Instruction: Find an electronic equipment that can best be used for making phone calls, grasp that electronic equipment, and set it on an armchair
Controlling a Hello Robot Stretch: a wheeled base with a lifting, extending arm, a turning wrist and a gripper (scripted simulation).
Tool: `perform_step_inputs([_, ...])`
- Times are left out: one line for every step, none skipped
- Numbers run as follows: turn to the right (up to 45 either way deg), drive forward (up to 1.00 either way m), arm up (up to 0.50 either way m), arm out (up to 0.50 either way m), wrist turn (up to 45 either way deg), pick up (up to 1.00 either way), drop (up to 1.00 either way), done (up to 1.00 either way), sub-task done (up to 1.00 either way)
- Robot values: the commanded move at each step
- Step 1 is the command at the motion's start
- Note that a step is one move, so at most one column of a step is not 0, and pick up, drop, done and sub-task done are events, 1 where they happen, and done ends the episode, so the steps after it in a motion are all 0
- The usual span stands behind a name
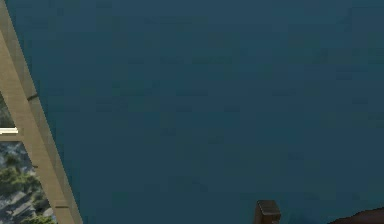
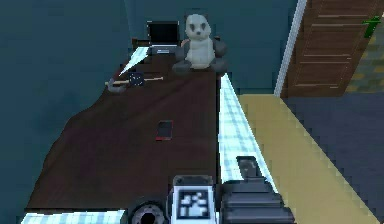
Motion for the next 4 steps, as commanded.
perform_step_inputs([0.0, 0.0, 0.0, 0.46, 0.0, 0.0, 0.0, 0.0, 0.0])
perform_step_inputs([0.0, 0.0, 0.0, 0.0, 45.0, 0.0, 0.0, 0.0, 0.0])
perform_step_inputs([0.0, 0.0, 0.0, 0.0, 45.0, 0.0, 0.0, 0.0, 0.0])
perform_step_inputs([0.0, 0.0, 0.0, 0.0, 45.0, 0.0, 0.0, 0.0, 0.0])
